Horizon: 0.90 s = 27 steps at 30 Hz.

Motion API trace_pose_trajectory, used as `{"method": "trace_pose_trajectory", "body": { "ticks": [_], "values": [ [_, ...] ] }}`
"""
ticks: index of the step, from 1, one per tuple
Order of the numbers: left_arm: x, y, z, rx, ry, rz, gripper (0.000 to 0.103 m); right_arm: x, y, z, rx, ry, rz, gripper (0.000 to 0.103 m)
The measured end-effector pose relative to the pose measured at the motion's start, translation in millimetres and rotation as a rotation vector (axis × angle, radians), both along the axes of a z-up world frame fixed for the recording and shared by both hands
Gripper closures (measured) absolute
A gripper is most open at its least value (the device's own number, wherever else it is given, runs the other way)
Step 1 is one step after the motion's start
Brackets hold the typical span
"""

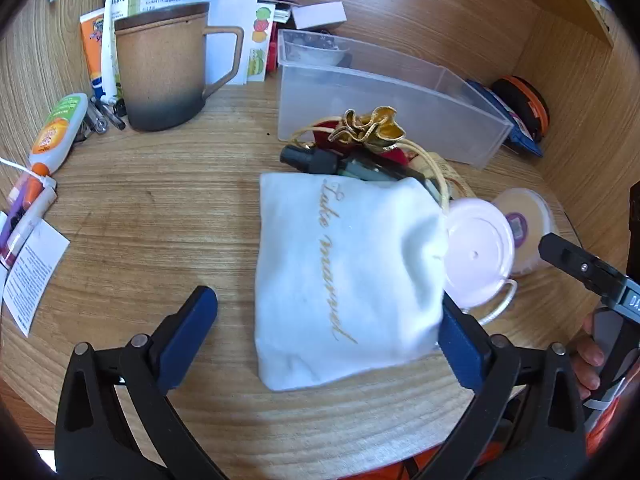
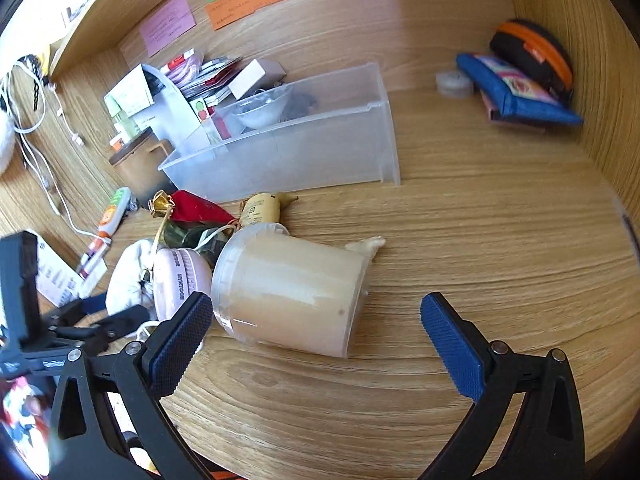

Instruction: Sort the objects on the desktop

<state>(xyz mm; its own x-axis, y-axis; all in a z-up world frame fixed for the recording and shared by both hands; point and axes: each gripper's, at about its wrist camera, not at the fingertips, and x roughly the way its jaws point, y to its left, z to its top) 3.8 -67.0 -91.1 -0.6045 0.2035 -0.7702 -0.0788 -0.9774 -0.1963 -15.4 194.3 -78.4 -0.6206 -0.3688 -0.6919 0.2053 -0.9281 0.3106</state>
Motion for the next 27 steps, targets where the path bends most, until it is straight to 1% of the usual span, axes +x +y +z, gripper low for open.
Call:
{"method": "trace_pose_trajectory", "body": {
  "ticks": [4, 8, 11, 13, 15, 16, 17, 19, 21, 22, 25, 27],
  "values": [
    [-5, 4, -1, -0.024, -0.003, 0.0, 0.0, -4, -6, -3, -0.013, -0.015, 0.016, 0.0],
    [-11, 8, -3, -0.068, 0.005, 0.011, 0.0, -7, -16, -3, 0.035, 0.003, 0.01, 0.001],
    [-13, 10, -4, -0.087, 0.013, 0.013, 0.0, -10, -19, -5, 0.042, -0.009, 0.02, 0.009],
    [-16, 12, -4, -0.104, 0.025, 0.01, 0.0, -12, -20, -10, 0.04, -0.031, 0.029, 0.02],
    [-17, 14, -5, -0.1, 0.026, -0.006, 0.009, -11, -18, -11, 0.023, -0.031, 0.029, 0.02],
    [-16, 15, -4, -0.105, 0.033, -0.011, 0.015, -10, -18, -11, 0.027, -0.028, 0.024, 0.02],
    [-17, 18, -3, -0.111, 0.038, -0.023, 0.024, -9, -18, -11, 0.032, -0.024, 0.025, 0.02],
    [-16, 22, -3, -0.136, 0.051, -0.029, 0.029, -6, -18, -11, 0.035, -0.016, 0.022, 0.021],
    [-16, 23, -4, -0.14, 0.059, -0.024, 0.032, -4, -18, -11, 0.04, -0.01, 0.022, 0.021],
    [-16, 23, -3, -0.14, 0.061, -0.021, 0.037, -3, -17, -11, 0.04, -0.008, 0.02, 0.021],
    [-16, 19, -1, -0.118, 0.071, -0.01, 0.042, -1, -14, -12, 0.032, -0.008, 0.017, 0.021],
    [-16, 14, 1, -0.097, 0.079, -0.008, 0.044, 0, -10, -13, 0.027, -0.009, 0.009, 0.021]
  ]
}}
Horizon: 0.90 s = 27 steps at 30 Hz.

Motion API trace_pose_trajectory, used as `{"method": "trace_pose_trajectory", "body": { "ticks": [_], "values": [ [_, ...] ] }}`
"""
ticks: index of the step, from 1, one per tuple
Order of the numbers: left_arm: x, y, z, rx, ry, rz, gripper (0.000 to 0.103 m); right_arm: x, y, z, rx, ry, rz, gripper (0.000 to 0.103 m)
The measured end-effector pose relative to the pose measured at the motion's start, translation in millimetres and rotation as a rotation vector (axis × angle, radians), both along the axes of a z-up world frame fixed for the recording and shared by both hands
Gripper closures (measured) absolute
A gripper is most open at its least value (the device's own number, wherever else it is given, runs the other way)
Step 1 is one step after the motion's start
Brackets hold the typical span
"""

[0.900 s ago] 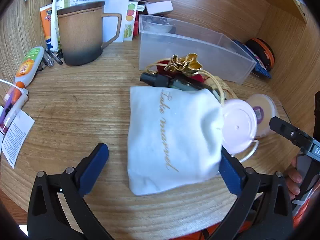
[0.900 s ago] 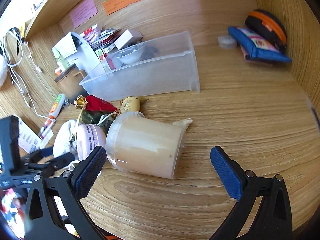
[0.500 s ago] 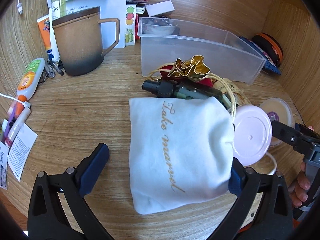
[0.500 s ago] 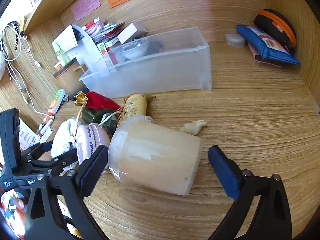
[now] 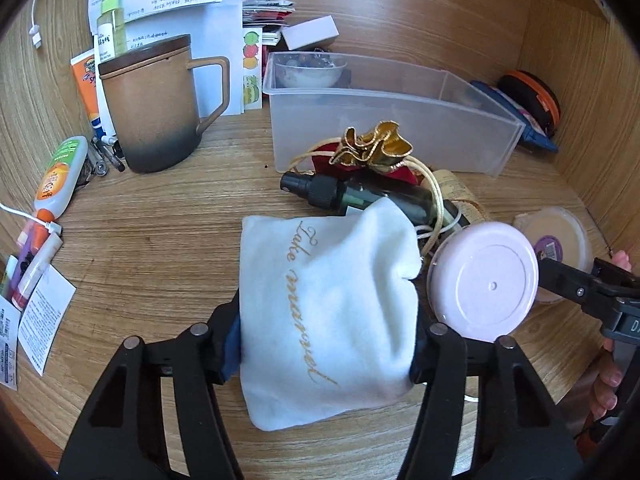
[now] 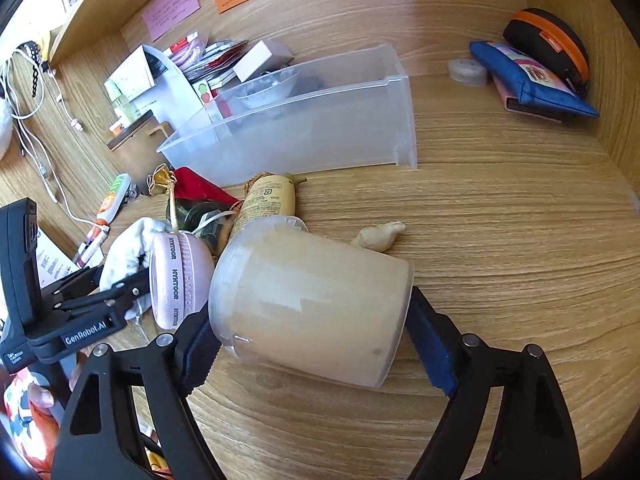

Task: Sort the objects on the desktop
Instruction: 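Grasp the white pouch with the left gripper while the right grasps the beige jar, then carry the pouch and jar into the clear box and open both grippers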

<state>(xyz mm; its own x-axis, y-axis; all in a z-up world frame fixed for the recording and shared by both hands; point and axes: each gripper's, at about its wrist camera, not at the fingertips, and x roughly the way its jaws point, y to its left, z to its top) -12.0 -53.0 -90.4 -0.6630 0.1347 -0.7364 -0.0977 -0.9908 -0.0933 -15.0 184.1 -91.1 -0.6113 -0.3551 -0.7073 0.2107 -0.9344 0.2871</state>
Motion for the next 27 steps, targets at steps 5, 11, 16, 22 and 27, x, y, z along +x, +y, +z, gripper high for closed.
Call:
{"method": "trace_pose_trajectory", "body": {
  "ticks": [5, 11, 16, 22, 27],
  "values": [
    [6, -4, 8, -0.025, 0.03, 0.021, 0.05, 4, 8, 5, 0.012, 0.023, -0.028, 0.021],
    [10, -12, 19, -0.015, 0.053, 0.034, 0.052, 8, 21, 18, 0.002, 0.058, -0.048, 0.021],
    [17, -13, 33, 0.008, 0.089, 0.022, 0.052, 9, 30, 30, 0.0, 0.083, -0.064, 0.021],
    [24, -11, 51, 0.048, 0.121, -0.012, 0.052, 12, 36, 44, 0.001, 0.121, -0.075, 0.021],
    [26, -6, 66, 0.068, 0.148, -0.042, 0.052, 12, 37, 52, 0.003, 0.143, -0.072, 0.021]
  ]
}}
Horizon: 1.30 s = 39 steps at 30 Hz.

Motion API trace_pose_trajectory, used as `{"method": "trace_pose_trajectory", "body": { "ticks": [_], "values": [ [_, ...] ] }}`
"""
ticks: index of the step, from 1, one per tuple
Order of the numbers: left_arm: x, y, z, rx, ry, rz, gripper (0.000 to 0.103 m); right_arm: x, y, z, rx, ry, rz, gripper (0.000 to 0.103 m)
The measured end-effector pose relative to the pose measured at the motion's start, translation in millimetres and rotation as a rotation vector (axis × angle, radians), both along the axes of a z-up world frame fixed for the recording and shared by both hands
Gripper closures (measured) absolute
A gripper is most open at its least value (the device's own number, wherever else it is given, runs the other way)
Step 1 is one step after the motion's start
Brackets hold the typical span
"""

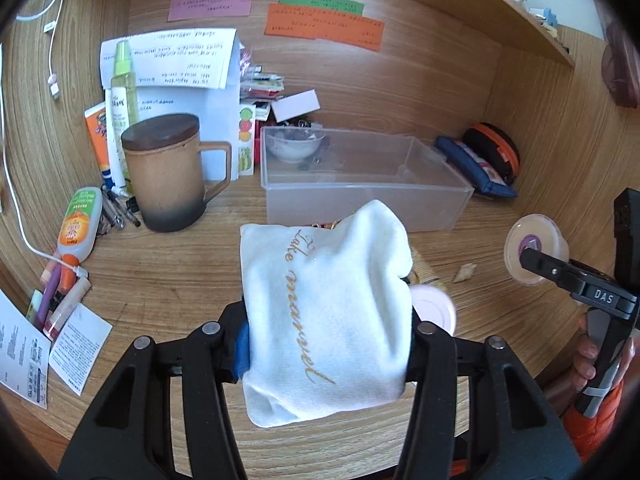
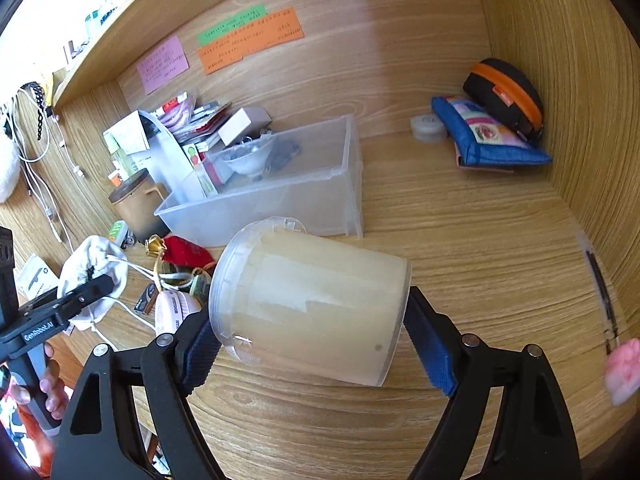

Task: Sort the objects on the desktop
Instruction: 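Carry the pouch and jar into the clear box and open both grippers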

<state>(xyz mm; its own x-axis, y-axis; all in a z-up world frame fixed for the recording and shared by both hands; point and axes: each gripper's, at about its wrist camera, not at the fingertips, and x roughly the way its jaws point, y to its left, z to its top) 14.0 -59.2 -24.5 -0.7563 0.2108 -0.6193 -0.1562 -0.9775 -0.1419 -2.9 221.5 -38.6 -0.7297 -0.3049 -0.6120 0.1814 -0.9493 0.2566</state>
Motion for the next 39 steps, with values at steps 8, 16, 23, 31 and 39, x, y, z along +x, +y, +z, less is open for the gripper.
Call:
{"method": "trace_pose_trajectory", "body": {
  "ticks": [8, 16, 23, 31, 39],
  "values": [
    [0, 4, 30, -0.002, 0.064, -0.034, 0.052, -2, -5, 11, 0.023, 0.031, 0.026, 0.021],
    [-18, 4, 50, -0.007, 0.071, -0.059, 0.052, -13, -18, 26, 0.067, 0.055, 0.072, 0.021],
    [-49, 7, 65, -0.011, 0.05, -0.093, 0.052, -34, -36, 46, 0.107, 0.083, 0.128, 0.021],
    [-90, 13, 73, -0.019, 0.03, -0.087, 0.052, -71, -52, 68, 0.112, 0.094, 0.159, 0.021],
    [-135, 26, 71, -0.034, -0.009, -0.095, 0.052, -115, -72, 68, 0.154, 0.053, 0.165, 0.021]
  ]
}}
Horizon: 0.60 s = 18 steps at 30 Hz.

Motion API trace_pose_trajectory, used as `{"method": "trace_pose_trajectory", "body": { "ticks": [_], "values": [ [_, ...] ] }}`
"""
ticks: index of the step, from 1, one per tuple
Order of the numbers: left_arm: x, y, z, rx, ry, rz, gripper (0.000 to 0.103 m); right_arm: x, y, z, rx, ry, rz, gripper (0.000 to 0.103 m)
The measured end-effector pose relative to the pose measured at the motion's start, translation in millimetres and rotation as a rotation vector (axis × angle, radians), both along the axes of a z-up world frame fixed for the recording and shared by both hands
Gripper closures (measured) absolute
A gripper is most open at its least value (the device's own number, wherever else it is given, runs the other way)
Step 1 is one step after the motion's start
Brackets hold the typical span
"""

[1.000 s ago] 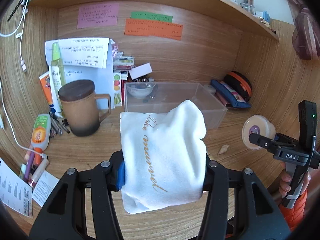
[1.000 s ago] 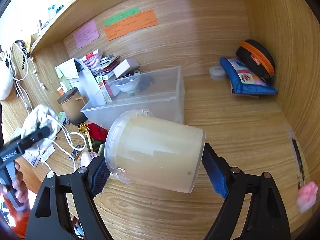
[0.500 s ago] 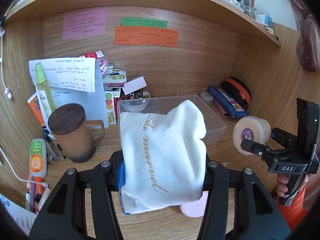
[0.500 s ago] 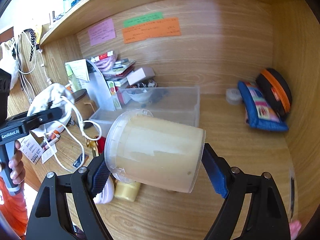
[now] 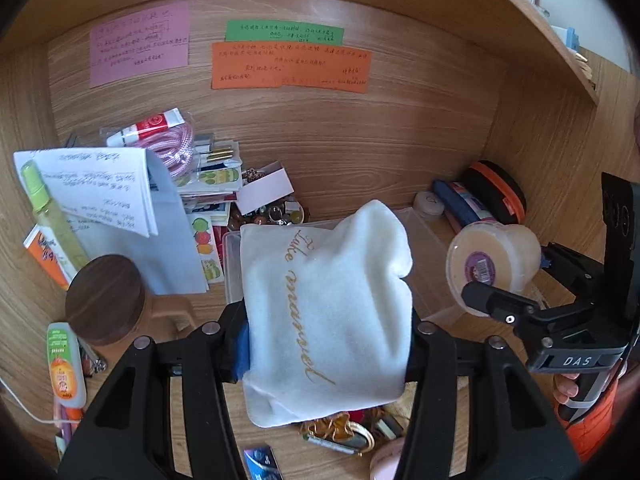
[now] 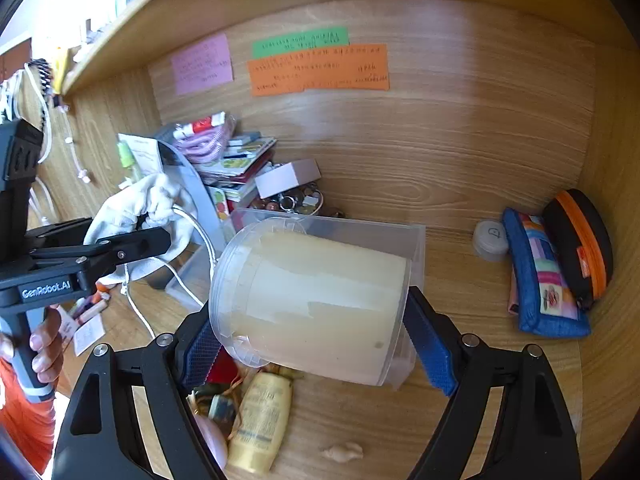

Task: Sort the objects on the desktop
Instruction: 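Carry the pouch and jar into the clear box and open both grippers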

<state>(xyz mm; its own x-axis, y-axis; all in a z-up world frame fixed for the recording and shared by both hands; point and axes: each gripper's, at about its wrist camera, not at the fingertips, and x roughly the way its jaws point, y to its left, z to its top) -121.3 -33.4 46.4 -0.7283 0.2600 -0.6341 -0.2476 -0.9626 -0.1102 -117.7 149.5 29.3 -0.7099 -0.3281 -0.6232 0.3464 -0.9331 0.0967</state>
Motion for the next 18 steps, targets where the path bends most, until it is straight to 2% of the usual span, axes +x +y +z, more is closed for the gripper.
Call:
{"method": "trace_pose_trajectory", "body": {
  "ticks": [9, 18],
  "values": [
    [-44, 11, -22, -0.035, -0.066, -0.013, 0.052, -49, -11, -23, 0.022, -0.098, -0.003, 0.021],
    [-75, 15, -47, -0.069, -0.127, -0.029, 0.052, -78, -16, -45, 0.107, -0.153, 0.001, 0.021]
  ]
}}
